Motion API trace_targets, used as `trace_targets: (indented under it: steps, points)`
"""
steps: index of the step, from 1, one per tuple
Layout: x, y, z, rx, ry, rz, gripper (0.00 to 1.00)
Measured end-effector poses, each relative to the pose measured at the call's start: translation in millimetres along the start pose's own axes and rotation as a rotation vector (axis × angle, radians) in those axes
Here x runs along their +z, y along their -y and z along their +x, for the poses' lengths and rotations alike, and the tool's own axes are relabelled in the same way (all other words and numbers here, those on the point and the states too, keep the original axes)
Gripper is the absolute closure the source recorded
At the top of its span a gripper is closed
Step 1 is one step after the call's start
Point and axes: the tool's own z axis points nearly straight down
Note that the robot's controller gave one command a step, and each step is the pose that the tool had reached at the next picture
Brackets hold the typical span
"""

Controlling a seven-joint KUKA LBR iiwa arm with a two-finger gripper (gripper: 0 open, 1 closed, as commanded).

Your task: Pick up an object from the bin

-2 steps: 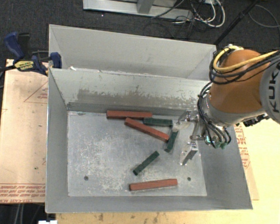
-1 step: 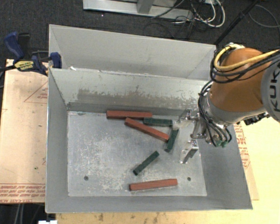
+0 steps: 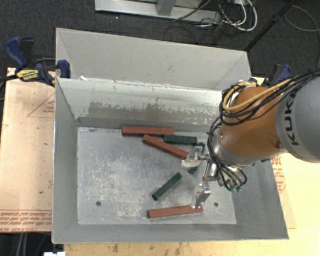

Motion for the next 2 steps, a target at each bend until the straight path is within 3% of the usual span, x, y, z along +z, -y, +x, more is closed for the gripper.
trace_targets:
  steps: [1,2]
  points:
    - [9,-32,11.0,0.061,-0.007,-0.001,0.00]
    - [17,-29,-26.7,-0.144,-0.001,-0.001,0.00]
